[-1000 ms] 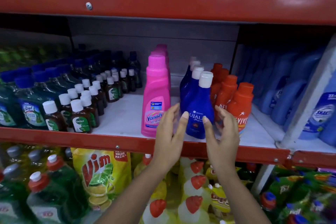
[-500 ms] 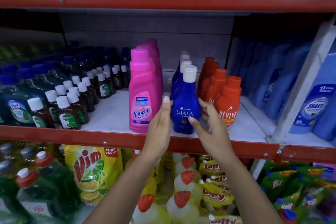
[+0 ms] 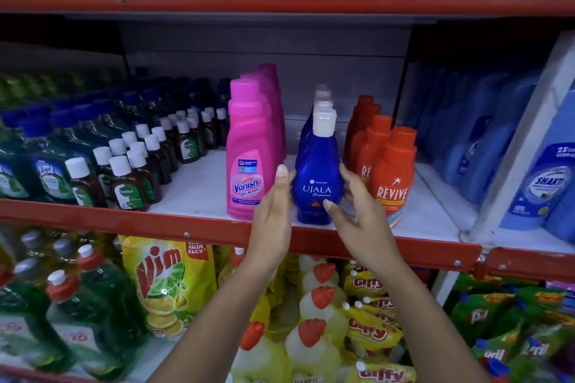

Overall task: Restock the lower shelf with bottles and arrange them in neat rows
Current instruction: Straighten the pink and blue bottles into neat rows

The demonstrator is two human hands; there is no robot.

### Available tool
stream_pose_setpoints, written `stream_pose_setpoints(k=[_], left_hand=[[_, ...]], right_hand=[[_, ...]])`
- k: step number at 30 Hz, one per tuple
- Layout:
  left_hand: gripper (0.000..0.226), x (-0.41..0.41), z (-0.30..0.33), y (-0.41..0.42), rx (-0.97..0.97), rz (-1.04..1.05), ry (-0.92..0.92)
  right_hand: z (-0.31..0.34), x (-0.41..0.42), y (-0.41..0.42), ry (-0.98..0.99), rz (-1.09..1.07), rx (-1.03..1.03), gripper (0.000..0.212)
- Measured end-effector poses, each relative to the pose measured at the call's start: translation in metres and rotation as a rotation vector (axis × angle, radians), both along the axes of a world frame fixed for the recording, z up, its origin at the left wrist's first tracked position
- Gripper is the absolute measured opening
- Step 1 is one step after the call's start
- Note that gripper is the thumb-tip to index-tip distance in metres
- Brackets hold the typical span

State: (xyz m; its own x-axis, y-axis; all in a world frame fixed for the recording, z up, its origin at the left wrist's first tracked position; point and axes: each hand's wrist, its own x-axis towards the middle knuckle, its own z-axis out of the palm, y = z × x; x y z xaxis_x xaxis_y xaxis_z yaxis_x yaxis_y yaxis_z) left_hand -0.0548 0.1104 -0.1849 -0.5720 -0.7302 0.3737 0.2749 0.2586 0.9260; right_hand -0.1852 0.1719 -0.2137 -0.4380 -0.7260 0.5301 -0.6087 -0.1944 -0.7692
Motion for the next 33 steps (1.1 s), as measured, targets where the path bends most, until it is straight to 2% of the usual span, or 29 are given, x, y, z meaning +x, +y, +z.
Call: stream_pose_setpoints(k=[4,6,9,11,13,17,20,22,26,30,33], left_hand=[[0.035,-0.005,-0.002,-0.007,-0.013,0.055,0.012],[0.030,-0.007,-0.001,-0.007,0.000,0.113,0.090],[0.024,-0.016,-0.002,0.003,-0.144,0.264,0.181],[0.021,-0.047,0.006,0.057,-0.226,0.259,0.219],[0.021,-0.059,0.007,0.062,-0.202,0.206,0.175],[0.029,-0.072,0.011,0.066,-0.078,-0.035,0.007],[0.029,-0.078,0.004,0.060,-0.022,-0.094,-0.096],[0.031,-0.079,0.000,0.051,0.029,-0.101,-0.137],[0.043,-0.080,-0.002,0.048,0.035,-0.104,-0.166],[0.053,-0.077,0.001,0.053,0.078,-0.073,-0.104],[0.044,-0.076,0.002,0.057,0.068,-0.044,-0.091]], right_hand=[[0.001,-0.001,-0.008,-0.010,0.017,-0.014,0.065],[-0.001,0.005,-0.008,-0.019,-0.025,-0.097,0.058],[0.000,0.009,0.010,0.002,-0.315,-0.324,0.043],[0.011,-0.022,0.073,-0.018,-0.483,-0.483,0.034],[0.014,-0.035,0.079,-0.057,-0.508,-0.524,0.031],[0.010,-0.044,0.071,-0.069,-0.469,-0.311,0.041],[0.003,-0.049,0.062,-0.021,-0.381,-0.106,0.051],[0.005,-0.048,0.058,-0.006,-0.296,-0.024,0.047],[0.009,-0.050,0.061,0.024,-0.211,0.025,0.045],[0.008,-0.051,0.065,0.032,-0.172,0.054,0.045],[0.010,-0.051,0.069,0.015,-0.105,0.051,0.045]])
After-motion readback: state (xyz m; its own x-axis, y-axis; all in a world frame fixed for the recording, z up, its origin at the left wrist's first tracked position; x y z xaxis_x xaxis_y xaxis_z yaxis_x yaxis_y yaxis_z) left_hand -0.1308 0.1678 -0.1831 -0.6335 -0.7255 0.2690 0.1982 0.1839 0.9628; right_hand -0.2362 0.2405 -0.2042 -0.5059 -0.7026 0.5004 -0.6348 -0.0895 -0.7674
